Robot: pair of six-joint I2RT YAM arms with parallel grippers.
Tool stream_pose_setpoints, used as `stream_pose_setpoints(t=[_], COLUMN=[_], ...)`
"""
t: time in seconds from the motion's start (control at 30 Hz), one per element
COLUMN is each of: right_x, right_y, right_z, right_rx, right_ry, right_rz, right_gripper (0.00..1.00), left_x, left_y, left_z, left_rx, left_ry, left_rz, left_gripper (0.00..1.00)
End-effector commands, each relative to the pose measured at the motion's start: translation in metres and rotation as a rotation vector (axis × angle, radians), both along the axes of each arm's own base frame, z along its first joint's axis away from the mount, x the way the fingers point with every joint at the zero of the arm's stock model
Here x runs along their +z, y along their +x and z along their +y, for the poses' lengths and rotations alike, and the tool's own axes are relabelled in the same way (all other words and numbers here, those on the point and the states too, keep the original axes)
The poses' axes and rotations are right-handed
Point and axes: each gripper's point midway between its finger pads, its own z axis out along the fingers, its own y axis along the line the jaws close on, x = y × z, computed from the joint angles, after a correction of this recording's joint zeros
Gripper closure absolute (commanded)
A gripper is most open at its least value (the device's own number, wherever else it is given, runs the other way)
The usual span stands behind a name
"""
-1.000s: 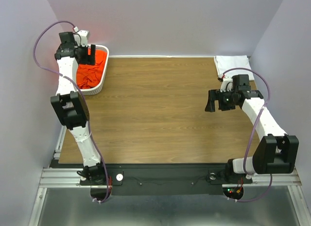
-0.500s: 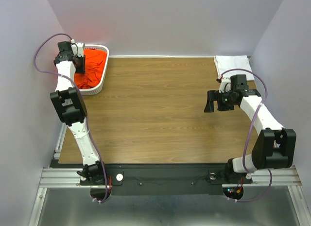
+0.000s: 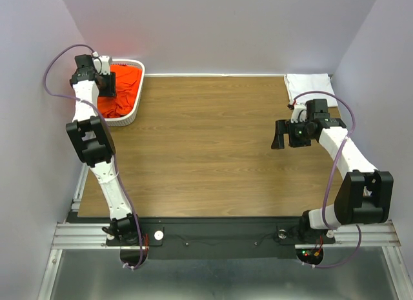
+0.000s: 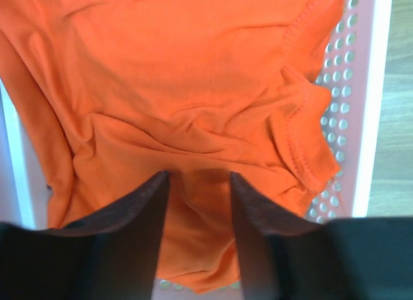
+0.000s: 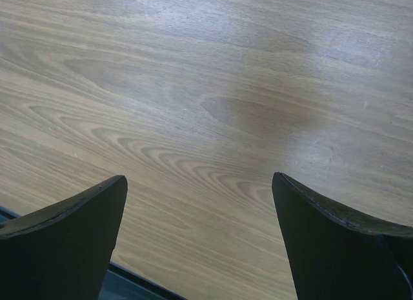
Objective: Fold and stack the t-shirts
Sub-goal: Grab the tshirt from the pile
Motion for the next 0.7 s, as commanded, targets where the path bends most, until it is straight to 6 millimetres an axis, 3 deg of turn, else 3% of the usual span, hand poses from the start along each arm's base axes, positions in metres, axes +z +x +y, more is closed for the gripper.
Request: stream_pose_setpoints(t=[0.0,0.13,0.4,0.53,0.57,0.67], right_x=[0.021,0.022,0.019,0.02,0.021,0.022], right_y=[0.015,0.015,0.014,0.014,0.014,0.014], right_z=[-0.002,-0.002,-0.004,-0.005,-0.005,-0.006], right_rx=[-0.012,-0.015,-0.019,-0.025,-0.027,-0.031], right_ry=[-0.001,-0.003,-0.012,-0.014,-0.017,-0.02], right_rz=[-0.085,-0.089,-0.083,-0.086,-0.087,-0.091], right_gripper=[0.0,0.0,0.0,0.0,0.0,0.0], left_x=[0.019,0.007,-0.007,-0.014,-0.017,-0.006], left_y=[0.002,0.001,0.0,-0.001,-0.001,-0.001], left_z=[-0.002,0.002,0.001,0.004,0.002,0.003], left_rx=[-0.007,0.008,0.023,0.043,0.04,0.042], left_ry=[-0.022,-0.02,-0.034,-0.036,-0.038,-0.037], left_rz=[-0.043,-0.016,0.014,0.037,0.044,0.021], left_gripper=[0.39,0.41,0.65,0.66,0.69,0.98])
